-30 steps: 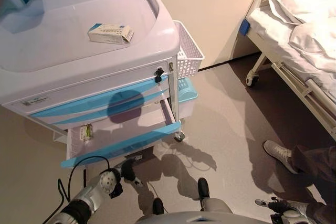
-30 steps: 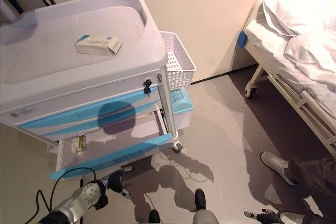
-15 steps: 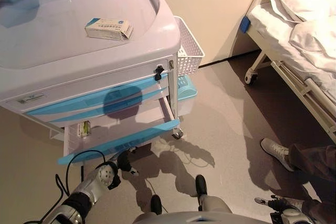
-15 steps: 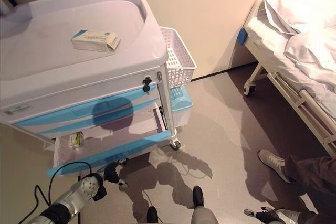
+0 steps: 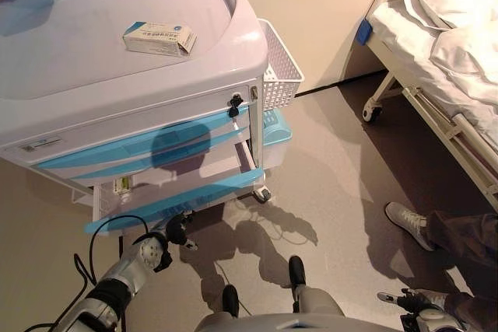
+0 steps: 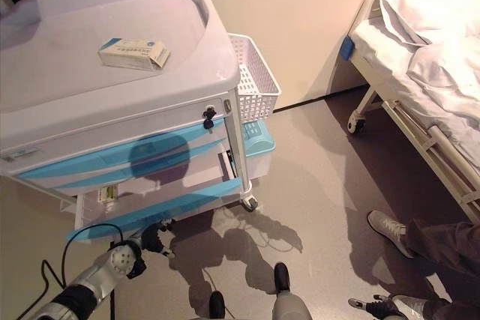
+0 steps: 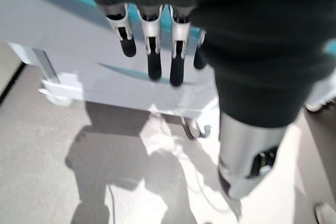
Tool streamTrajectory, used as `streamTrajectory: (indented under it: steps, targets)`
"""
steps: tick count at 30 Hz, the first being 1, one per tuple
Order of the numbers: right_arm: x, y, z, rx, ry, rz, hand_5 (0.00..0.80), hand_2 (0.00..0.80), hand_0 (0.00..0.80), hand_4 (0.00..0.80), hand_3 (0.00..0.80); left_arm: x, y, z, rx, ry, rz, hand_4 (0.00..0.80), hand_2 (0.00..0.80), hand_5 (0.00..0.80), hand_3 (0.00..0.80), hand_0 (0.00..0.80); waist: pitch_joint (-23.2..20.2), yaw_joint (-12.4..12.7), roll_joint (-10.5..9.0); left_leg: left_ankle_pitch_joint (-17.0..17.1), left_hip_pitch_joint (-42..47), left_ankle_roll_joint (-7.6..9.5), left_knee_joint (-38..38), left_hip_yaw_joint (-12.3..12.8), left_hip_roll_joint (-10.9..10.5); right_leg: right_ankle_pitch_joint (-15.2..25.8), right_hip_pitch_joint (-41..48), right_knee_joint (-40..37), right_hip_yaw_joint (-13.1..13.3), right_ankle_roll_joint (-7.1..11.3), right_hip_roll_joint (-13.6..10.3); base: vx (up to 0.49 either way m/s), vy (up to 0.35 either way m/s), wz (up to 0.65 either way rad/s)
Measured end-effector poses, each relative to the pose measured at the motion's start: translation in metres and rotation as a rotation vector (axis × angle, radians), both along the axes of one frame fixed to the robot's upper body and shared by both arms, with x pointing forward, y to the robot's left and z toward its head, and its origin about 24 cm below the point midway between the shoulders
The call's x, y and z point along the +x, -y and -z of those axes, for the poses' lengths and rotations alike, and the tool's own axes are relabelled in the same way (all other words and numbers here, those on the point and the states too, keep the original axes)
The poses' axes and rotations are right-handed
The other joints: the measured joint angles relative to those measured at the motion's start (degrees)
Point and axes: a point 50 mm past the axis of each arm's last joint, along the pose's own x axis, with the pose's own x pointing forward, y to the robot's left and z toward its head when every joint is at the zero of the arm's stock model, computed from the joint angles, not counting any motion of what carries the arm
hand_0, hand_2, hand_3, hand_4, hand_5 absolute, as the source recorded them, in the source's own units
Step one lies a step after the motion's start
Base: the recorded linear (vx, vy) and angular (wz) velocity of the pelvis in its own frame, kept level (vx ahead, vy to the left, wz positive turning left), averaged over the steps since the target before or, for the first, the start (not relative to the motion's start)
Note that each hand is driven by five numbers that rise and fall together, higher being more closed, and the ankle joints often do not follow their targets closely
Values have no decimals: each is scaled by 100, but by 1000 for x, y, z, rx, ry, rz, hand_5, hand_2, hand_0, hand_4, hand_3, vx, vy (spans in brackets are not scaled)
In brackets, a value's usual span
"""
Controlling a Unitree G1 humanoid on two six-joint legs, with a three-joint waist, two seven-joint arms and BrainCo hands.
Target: Open the drawer and pick up the medicine
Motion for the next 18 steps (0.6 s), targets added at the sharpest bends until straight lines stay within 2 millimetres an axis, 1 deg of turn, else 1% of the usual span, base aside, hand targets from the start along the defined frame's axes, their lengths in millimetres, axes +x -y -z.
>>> streamTrajectory:
  steps: [5,8,10,14,16,18]
  targets:
    - [0,1,0,-2,0,-1,0,0,0,0,0,13,-12,-14,45,48,-3,0,0,0,0,0,29,-13,-43,0,-97,-2,2,6,-36,31,-102,7,12,-23,4,-23,13,-1]
    - [3,0,-1,-2,7,-4,0,0,0,0,0,23,-21,-27,82,92,-7,0,0,0,0,0,110,-12,-159,6,-182,-7,2,89,-40,71,-231,30,88,-31,17,-36,34,-11]
    - [7,0,-2,-2,20,-9,0,0,0,0,0,26,-27,-31,102,102,-15,0,0,0,0,0,170,-20,-226,5,-197,-7,2,147,-44,104,-279,31,152,-32,23,-32,46,-16]
    - [9,0,-2,0,25,-13,0,0,0,0,0,40,-31,-46,125,152,-17,0,0,0,0,0,260,-71,-333,14,-339,3,5,173,-71,138,-428,34,190,-21,6,-30,43,-5]
    - [14,-1,-3,0,35,-19,0,0,0,0,0,46,-32,-52,133,172,-22,0,0,0,0,0,304,-131,-374,19,-387,10,6,177,-85,148,-480,35,198,-14,-5,-40,41,-3]
    - [20,-2,-4,-1,50,-36,0,0,0,0,0,51,-34,-57,142,186,-24,0,0,0,0,0,340,-165,-421,19,-411,13,6,239,-95,158,-534,35,237,-9,-6,-36,45,-13]
